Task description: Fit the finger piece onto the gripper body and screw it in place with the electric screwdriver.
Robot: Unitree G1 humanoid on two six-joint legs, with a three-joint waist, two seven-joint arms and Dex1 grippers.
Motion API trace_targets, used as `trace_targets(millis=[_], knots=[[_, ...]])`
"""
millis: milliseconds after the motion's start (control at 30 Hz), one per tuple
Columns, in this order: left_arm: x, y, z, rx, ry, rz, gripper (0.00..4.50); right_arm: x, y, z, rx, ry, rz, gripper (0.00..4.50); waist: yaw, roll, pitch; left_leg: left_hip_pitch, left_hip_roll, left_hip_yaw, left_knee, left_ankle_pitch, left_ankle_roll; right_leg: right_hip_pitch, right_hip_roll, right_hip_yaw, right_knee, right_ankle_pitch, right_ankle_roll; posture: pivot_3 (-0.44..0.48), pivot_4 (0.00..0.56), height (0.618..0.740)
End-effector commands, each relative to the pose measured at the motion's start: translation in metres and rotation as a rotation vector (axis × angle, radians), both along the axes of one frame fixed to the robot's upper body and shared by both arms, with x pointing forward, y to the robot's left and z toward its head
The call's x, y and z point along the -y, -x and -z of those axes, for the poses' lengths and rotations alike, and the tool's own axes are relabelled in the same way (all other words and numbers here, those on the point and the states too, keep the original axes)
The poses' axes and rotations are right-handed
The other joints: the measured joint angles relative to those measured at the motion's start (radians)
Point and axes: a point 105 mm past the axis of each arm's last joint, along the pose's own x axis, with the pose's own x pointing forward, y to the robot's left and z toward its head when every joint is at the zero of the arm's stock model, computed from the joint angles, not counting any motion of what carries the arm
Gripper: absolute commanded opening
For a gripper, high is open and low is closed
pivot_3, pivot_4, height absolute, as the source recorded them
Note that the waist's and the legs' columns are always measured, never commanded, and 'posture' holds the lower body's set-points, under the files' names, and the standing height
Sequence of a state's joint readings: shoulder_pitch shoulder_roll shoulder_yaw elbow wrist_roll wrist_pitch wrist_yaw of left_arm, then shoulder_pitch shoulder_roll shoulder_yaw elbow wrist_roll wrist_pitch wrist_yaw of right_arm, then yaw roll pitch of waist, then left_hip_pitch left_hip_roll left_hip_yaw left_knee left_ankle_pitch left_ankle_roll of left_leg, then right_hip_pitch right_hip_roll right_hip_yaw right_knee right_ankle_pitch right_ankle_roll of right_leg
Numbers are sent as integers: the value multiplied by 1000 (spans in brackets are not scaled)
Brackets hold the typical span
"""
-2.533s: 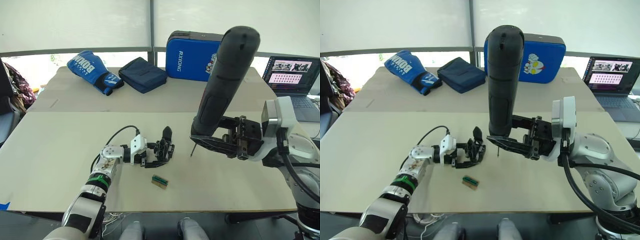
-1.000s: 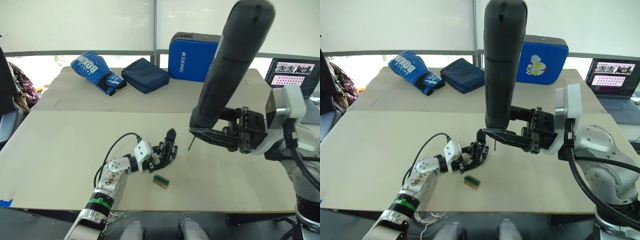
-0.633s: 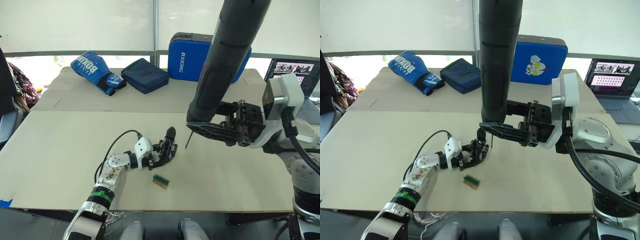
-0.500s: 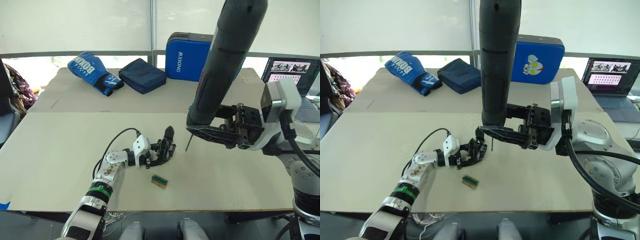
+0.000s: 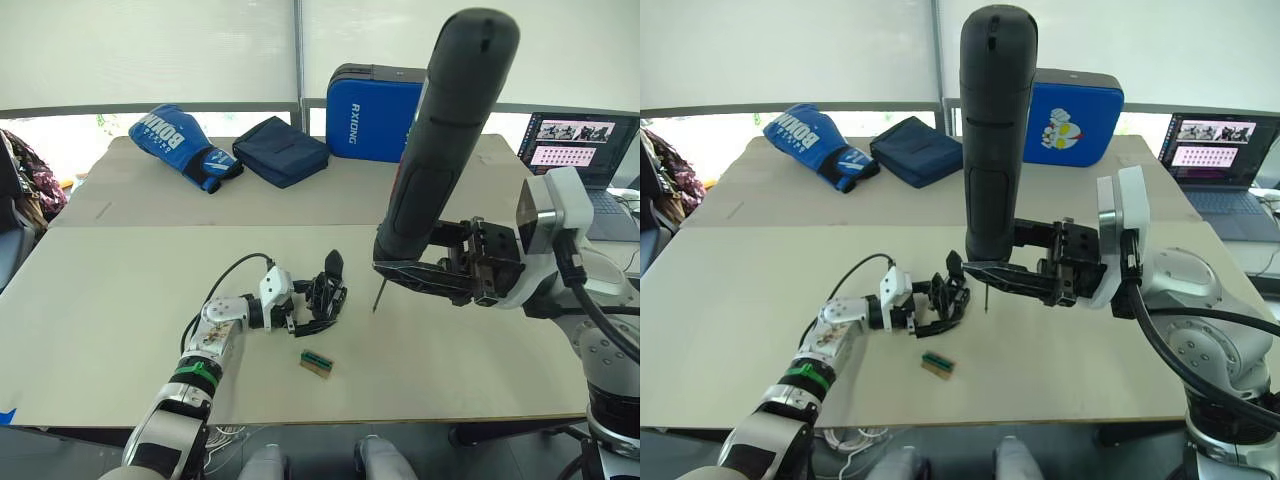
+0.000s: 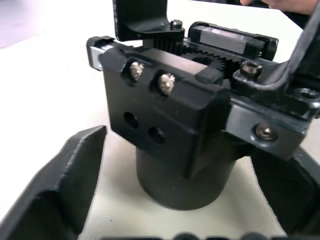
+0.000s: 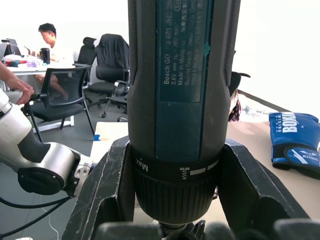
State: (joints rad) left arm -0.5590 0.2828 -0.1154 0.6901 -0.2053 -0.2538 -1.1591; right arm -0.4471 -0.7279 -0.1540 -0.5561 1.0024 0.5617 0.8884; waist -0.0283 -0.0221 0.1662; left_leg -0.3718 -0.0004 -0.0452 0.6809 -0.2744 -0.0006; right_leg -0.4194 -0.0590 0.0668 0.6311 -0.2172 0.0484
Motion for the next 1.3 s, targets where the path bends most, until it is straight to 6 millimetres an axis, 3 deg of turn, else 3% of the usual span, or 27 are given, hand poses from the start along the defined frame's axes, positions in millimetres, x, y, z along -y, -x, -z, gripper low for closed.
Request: trace_targets(millis=[33, 333, 1000, 1233, 1300], knots=[[-13, 5, 13, -17, -6, -73, 4426, 1, 9, -10, 60, -19, -7, 1889, -4, 0, 0, 0, 0, 0, 0, 0, 0, 0, 0, 0, 0, 0, 0, 0, 150, 740], [6, 29, 21, -2, -18, -54, 4426, 1, 9, -8, 53, -23, -8, 1889, -1, 0, 0, 0, 0, -3, -1, 0, 0, 0, -1, 1, -1, 0, 0, 0, 150, 740], [32, 24, 19, -35, -9, -57, 4426, 0, 8, -8, 51, -24, -16, 1889, 30, 0, 0, -1, -2, 1, 1, 0, 0, 1, -2, 1, -2, 0, 1, 0, 150, 740], [33, 23, 23, -47, -25, -64, 4426, 0, 7, -8, 51, -25, -13, 1889, 37, 0, 0, -1, -2, 1, 1, 0, 0, 1, -2, 1, -2, 0, 1, 0, 150, 740], [31, 22, 24, -49, -26, -75, 3889, 0, 7, -9, 53, -25, -9, 1889, 38, 0, 0, -1, -2, 1, 1, 0, 0, 1, -2, 1, -2, 0, 1, 0, 150, 740]])
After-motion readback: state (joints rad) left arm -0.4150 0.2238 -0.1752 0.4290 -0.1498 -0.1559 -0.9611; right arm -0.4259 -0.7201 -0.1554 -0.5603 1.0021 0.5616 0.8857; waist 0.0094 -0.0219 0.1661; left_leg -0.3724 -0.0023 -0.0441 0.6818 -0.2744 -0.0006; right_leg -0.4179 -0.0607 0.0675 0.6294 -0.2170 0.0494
